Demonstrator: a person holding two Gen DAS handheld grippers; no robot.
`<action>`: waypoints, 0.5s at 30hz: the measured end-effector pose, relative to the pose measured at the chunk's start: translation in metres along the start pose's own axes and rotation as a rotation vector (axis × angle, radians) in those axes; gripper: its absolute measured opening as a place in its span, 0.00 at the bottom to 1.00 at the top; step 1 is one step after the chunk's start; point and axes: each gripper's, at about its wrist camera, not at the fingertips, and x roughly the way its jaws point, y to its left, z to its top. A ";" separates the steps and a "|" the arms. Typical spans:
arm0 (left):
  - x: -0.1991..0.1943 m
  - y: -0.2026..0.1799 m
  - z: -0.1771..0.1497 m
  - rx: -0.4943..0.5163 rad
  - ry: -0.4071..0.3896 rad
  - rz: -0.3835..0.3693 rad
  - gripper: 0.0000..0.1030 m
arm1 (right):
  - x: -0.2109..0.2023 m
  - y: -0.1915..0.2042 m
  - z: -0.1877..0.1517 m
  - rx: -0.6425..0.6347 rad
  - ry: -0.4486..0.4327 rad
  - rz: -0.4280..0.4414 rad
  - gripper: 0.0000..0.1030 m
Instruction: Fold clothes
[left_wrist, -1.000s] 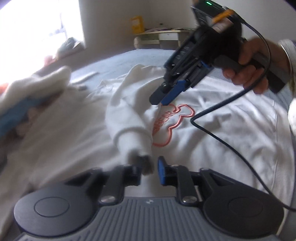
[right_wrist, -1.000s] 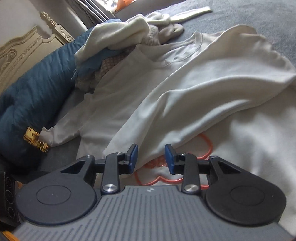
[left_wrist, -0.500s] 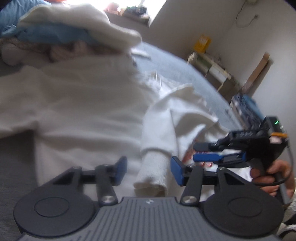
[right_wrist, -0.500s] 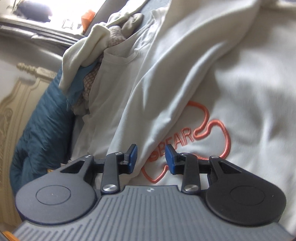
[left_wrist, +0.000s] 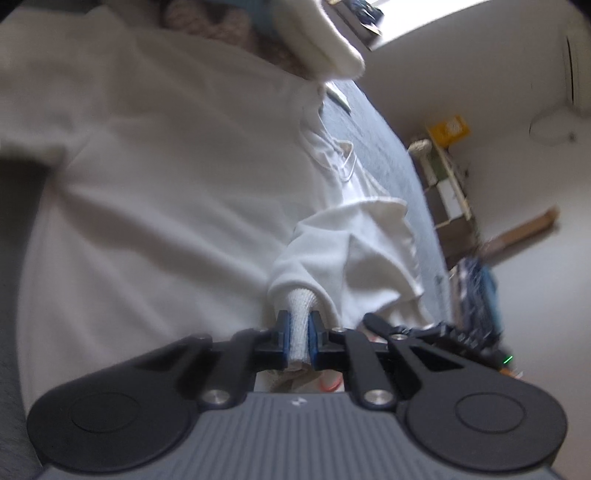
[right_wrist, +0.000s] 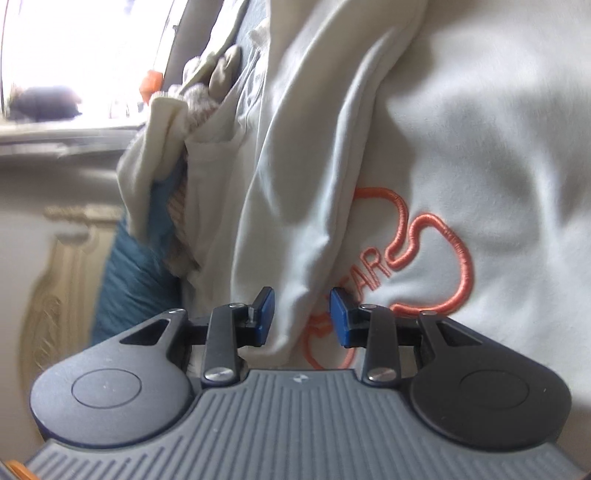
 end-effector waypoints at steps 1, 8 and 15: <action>0.000 0.002 0.002 -0.025 0.000 -0.019 0.10 | 0.001 -0.002 0.000 0.031 0.001 0.018 0.32; 0.004 -0.001 0.010 -0.091 -0.008 -0.105 0.10 | 0.017 -0.017 -0.013 0.259 0.043 0.201 0.33; 0.005 0.000 0.008 -0.078 -0.016 -0.084 0.10 | 0.028 -0.011 -0.025 0.317 0.030 0.304 0.23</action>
